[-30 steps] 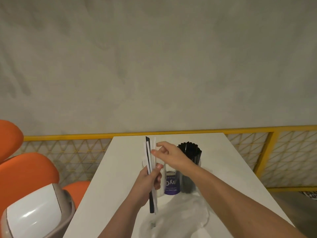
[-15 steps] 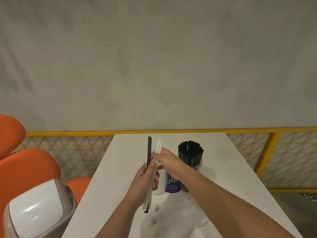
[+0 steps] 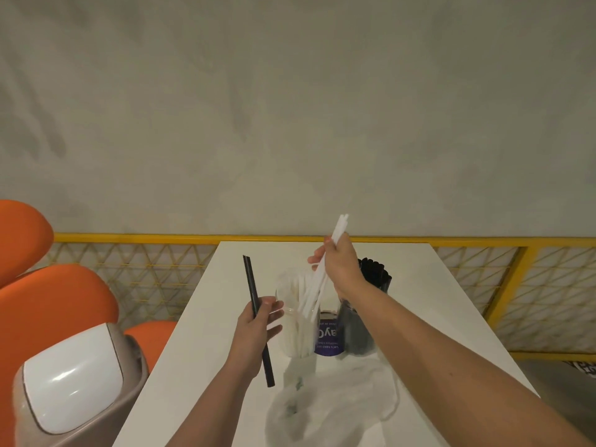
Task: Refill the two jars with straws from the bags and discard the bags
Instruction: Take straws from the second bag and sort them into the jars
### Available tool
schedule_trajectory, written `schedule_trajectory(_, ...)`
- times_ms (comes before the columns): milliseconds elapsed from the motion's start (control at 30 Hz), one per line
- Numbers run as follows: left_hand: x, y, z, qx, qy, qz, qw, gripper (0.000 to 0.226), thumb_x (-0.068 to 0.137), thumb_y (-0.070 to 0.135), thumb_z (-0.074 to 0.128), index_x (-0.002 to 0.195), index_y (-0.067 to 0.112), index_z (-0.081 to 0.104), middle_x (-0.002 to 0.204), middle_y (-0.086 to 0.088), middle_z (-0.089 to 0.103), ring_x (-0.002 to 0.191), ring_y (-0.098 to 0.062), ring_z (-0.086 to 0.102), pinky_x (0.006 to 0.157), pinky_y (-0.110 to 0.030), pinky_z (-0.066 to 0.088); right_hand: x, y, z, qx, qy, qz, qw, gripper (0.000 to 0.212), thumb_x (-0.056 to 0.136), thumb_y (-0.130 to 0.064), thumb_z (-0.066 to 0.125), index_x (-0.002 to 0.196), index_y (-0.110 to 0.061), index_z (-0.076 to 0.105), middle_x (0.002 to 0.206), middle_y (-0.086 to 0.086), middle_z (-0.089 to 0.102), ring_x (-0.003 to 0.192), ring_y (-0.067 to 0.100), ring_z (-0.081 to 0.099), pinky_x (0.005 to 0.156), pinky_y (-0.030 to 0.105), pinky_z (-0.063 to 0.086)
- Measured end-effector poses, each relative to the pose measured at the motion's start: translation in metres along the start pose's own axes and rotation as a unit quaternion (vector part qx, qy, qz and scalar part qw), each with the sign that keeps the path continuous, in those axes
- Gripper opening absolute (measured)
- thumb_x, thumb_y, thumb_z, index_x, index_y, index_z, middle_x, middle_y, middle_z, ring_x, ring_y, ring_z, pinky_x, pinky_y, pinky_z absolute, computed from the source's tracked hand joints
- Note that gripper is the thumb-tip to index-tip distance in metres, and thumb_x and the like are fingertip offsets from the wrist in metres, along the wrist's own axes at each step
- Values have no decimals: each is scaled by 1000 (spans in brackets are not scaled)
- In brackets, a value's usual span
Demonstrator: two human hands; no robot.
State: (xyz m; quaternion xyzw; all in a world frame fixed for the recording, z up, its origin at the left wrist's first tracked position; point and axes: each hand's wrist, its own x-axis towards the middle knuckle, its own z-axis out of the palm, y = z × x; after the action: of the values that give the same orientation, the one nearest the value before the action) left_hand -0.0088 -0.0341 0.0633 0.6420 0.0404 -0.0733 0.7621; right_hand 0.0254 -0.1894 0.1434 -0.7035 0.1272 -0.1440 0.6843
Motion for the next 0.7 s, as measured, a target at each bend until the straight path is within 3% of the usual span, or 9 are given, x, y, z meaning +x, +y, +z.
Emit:
schedule_trajectory(167, 2, 0, 1, -4, 18, 19, 1000, 30, 98, 28, 45, 120, 11, 54, 125, -3, 57, 119, -20, 52, 107, -39, 40, 17, -11, 7, -17, 7, -65, 998, 12, 102, -12, 26, 100, -9, 37, 73, 5, 53, 62, 10, 54, 60, 19, 46)
schedule_trajectory(333, 4, -2, 4, -22, 11, 10, 1000, 17, 98, 24, 45, 110, 17, 55, 117, 0, 59, 120, -20, 53, 107, -33, 38, 15, 7, 18, -35, -8, -110, 993, 11, 101, -12, 26, 101, -8, 36, 81, 11, 53, 71, 11, 56, 59, -1, 40)
schedule_trajectory(433, 2, -3, 5, -20, 2, 6, 1000, 12, 98, 24, 45, 102, 21, 56, 111, 5, 60, 117, -19, 54, 106, -32, 39, 11, 28, 20, -68, -27, -110, 991, 14, 101, -14, 28, 110, -8, 38, 92, 4, 60, 93, 12, 55, 77, 11, 40)
schedule_trajectory(500, 2, -3, 5, -19, -2, 7, 1000, 12, 98, 24, 45, 100, 22, 57, 110, 6, 60, 117, -19, 54, 106, -32, 39, 9, 42, 21, -114, -47, -108, 987, 20, 101, -19, 32, 115, -9, 41, 107, 4, 60, 94, 13, 54, 78, 17, 43)
schedule_trajectory(567, 2, -3, 5, -18, -4, 8, 1000, 13, 99, 24, 44, 101, 21, 57, 110, 6, 60, 117, -19, 54, 105, -32, 39, 8, 57, 23, -168, -67, -94, 979, 32, 100, -27, 34, 126, -9, 42, 123, 8, 55, 110, 21, 53, 94, 30, 45)
schedule_trajectory(633, 2, -3, 5, -18, -5, 9, 1000, 14, 99, 24, 45, 104, 19, 57, 111, 5, 61, 117, -19, 54, 104, -31, 39, 5, 68, 25, -224, -96, -62, 968, 46, 100, -32, 33, 141, -11, 30, 145, 7, 38, 136, 28, 34, 113, 42, 31)
schedule_trajectory(700, 1, -3, 5, -18, -8, 10, 1000, 15, 98, 24, 45, 105, 18, 57, 111, 4, 61, 117, -20, 55, 103, -31, 40, 1, 75, 26, -266, -129, -52, 954, 50, 100, -26, 35, 146, -12, 20, 153, 4, 25, 143, 26, 23, 117, 37, 22)
